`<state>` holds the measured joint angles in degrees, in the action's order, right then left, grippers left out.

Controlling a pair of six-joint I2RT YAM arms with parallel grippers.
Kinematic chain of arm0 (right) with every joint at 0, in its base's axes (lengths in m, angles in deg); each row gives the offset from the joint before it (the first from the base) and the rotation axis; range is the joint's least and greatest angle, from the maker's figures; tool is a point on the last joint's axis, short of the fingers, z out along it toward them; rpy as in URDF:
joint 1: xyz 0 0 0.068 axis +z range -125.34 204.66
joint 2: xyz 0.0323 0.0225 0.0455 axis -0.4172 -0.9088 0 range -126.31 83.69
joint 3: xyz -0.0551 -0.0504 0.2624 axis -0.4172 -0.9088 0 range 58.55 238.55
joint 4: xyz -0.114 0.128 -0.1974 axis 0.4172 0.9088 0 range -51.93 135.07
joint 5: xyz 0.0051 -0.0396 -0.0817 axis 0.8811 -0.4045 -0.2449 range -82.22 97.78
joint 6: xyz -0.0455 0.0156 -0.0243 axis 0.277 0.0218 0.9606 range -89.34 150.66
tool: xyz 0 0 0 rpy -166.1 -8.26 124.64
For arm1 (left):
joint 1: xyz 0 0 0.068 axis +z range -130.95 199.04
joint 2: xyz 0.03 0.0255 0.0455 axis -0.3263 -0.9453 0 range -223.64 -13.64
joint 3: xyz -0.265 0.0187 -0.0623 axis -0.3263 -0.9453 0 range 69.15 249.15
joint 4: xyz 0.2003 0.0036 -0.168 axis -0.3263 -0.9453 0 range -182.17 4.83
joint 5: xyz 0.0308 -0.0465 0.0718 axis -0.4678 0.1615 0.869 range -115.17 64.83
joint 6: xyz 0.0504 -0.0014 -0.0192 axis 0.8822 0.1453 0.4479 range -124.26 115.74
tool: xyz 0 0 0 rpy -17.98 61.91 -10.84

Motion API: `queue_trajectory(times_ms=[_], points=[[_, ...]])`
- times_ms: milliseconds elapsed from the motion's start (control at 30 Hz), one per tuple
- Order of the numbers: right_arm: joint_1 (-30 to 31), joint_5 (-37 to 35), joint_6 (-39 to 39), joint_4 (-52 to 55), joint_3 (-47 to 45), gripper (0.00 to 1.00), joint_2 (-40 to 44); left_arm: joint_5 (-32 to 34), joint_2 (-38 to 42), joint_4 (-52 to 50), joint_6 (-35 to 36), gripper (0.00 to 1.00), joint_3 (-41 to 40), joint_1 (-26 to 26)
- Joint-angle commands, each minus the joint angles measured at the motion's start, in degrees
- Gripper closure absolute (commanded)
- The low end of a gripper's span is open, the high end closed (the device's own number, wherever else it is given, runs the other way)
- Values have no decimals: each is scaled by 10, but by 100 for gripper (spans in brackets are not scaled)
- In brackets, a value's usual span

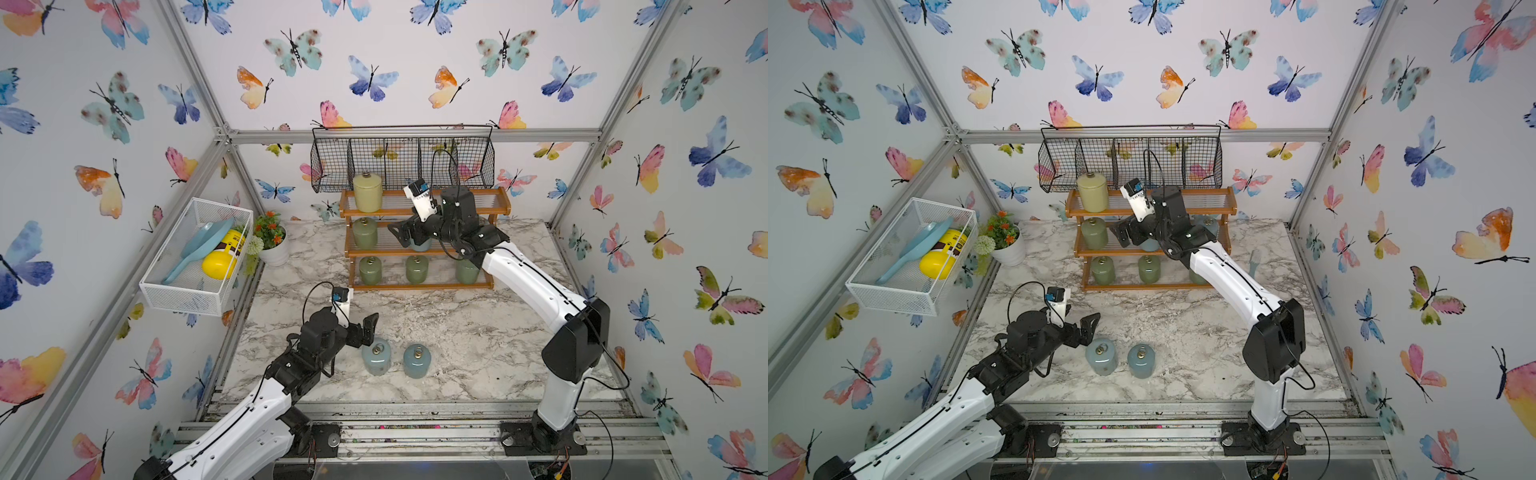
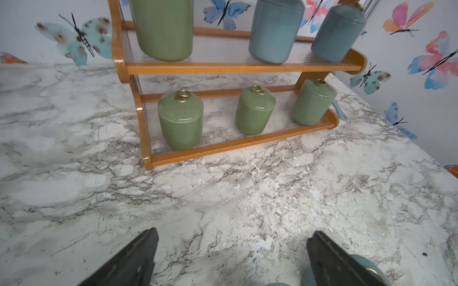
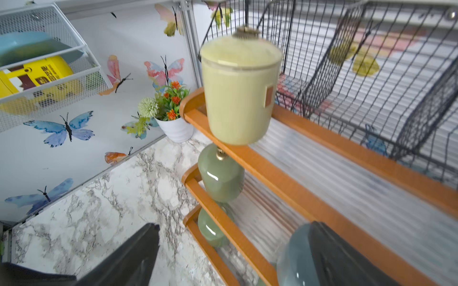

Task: Remove the tea canisters from the shelf
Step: Pick up the tea canister from the shelf.

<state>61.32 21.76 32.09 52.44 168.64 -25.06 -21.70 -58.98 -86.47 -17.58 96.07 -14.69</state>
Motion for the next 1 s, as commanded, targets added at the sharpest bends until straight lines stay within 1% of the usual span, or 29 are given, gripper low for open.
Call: queue_trajectory(times_ms=[0,67,167,300,500,633,800,967], points=[[-4,30,24,26,77,0,-39,-86,-31,-45,6,2,25,26],[-4,36,28,31,121,0,-67,-122,-49,-43,6,2,31,45],[-4,42,29,19,157,0,-98,-166,-65,-33,6,2,34,60],[-4,57,27,-22,170,0,-119,-189,-63,-24,10,2,31,69],[-4,63,19,-69,203,0,-156,-255,-64,-20,11,2,19,101],[-4,61,10,-90,232,0,-186,-268,-64,-22,13,2,18,103],[-4,49,0,-123,233,0,-201,-273,-59,-25,15,2,22,106],[-4,55,-6,-145,248,0,-220,-273,-54,-30,20,2,24,111]])
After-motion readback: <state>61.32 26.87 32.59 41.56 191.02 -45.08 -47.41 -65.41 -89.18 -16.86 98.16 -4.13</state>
